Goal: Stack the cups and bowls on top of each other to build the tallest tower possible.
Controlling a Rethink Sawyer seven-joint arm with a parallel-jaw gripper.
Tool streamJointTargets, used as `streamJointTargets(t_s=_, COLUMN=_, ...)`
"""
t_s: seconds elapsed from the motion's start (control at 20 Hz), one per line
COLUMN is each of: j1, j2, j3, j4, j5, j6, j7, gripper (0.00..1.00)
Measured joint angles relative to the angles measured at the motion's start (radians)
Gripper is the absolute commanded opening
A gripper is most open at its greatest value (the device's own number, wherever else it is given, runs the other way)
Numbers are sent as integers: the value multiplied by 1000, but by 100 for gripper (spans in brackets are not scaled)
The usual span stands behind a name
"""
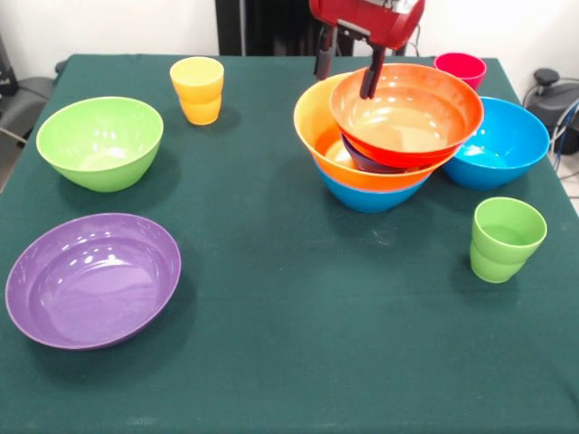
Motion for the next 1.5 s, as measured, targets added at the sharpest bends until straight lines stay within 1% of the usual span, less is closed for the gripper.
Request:
streamJointTargets(t_s=0.5, j1=-2, j2=-12, j3=7, j4=59, j5=0, j6=-9, j7=0, gripper=100)
streamJointTargets(t_s=1.05, j1=-19, j2=-12, j3=26, j4=143, j5=-1, j6=-77, j7=0, gripper=100)
streamJointTargets(t_s=1.2, j1=-25, j2=-9, j3=34, j4=159, j5=-11, j6=-101, j7=0, gripper=100)
streamJointTargets(t_s=1.5, j1=-28, j2=-8, j3=39, j4=170, j5=-35, j6=-116, j7=0, gripper=100)
